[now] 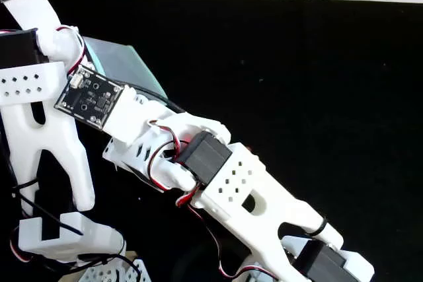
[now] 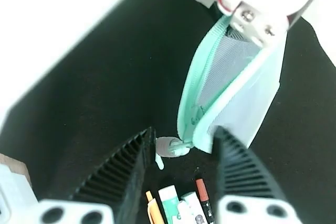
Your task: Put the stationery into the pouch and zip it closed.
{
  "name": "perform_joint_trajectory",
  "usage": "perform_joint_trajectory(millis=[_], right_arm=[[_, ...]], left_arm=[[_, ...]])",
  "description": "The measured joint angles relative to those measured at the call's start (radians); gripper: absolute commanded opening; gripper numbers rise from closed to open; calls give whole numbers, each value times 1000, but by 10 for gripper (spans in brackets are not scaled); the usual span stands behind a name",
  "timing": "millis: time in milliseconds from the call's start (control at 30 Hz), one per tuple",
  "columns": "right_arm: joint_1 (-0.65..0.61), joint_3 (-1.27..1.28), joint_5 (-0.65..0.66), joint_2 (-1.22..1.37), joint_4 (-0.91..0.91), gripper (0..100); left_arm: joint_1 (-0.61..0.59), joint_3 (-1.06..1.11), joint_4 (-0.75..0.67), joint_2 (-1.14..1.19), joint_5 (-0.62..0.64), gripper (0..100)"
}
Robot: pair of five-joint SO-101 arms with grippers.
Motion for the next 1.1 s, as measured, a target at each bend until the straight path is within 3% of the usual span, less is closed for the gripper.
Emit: perform_joint_trajectory(millis=[133,533,967,1100], right_arm=[[0,61,-5,2,-5,320],[0,204,-318,34,-364,320],[26,431,-336,40,-741,320],[34,445,-336,86,-825,252]], left_arm=[[0,0,0,0,-3,7],[-2,0,-11,0,-3,7],[-2,0,-11,0,-3,7],[-2,0,-11,0,-3,7]])
